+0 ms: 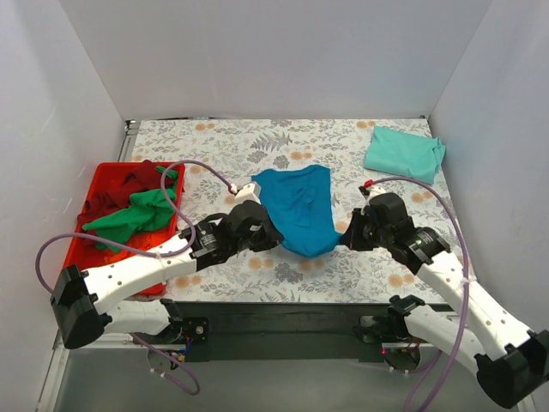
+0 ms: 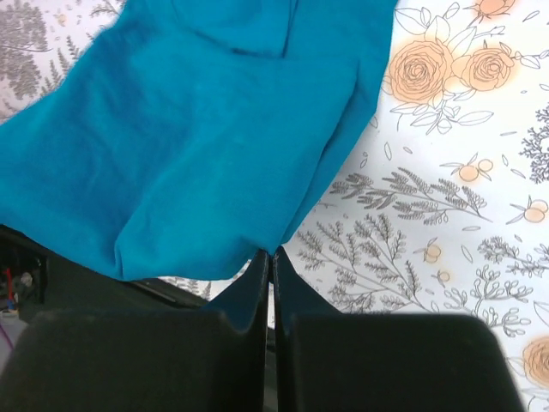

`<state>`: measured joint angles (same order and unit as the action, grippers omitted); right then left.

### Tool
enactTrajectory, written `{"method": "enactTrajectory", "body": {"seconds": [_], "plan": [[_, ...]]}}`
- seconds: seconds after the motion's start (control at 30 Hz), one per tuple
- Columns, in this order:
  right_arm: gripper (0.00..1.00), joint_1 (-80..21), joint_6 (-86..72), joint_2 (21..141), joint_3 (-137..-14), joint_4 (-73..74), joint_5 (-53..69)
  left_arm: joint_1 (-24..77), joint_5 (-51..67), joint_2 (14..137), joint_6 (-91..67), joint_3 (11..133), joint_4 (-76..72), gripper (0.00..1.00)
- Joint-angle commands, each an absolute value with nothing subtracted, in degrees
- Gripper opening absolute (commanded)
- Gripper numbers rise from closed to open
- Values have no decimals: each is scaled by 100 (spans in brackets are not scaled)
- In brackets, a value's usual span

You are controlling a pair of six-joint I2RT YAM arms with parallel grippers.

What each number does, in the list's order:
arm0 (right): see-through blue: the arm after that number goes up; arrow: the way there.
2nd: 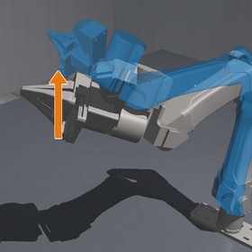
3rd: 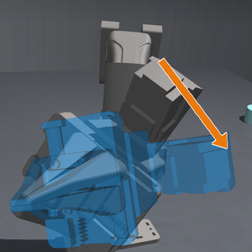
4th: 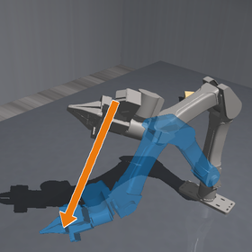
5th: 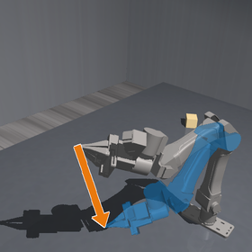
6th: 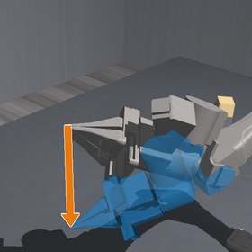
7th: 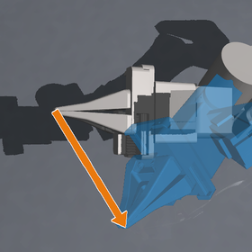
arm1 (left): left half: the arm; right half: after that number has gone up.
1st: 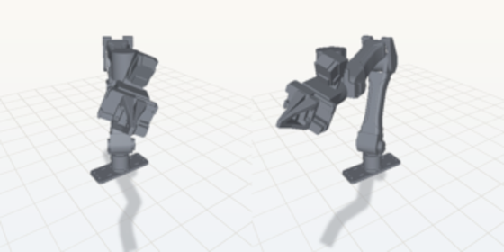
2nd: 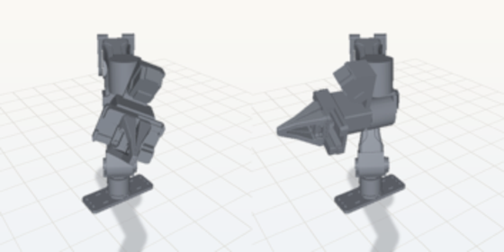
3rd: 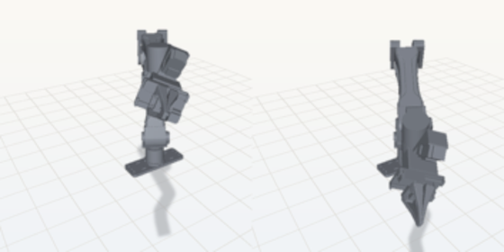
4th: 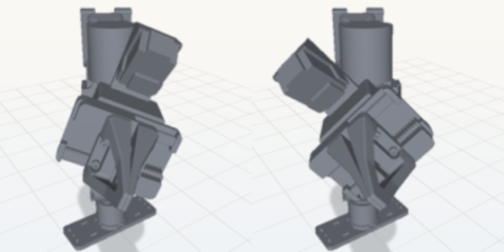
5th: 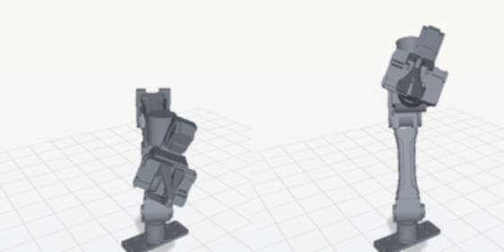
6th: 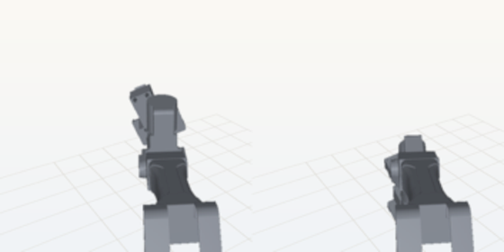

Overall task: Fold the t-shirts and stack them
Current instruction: Fold the tshirt

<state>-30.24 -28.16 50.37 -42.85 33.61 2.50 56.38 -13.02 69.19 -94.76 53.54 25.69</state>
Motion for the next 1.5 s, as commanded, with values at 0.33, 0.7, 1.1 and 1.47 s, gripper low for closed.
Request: {"method": "enactTrajectory", "body": {"seconds": [0.33, 0.7, 1.1, 1.47], "plan": [[1, -3199, -3077, 4631, -5307, 4166, -298, 6513, -2293, 6320, -10995, 5186, 3410, 0], [1, -3199, -2821, 5747, -5985, 3358, -773, 5575, -1768, 6513, -10539, 5116, 2647, 0], [1, -3068, -2514, 7250, -6916, 2831, -976, 4229, -642, 6995, -9914, 5080, 1890, 0], [1, -2699, -2101, 8901, -7829, 2549, -774, 2998, 465, 7979, -9571, 5062, 1178, 0]]}}
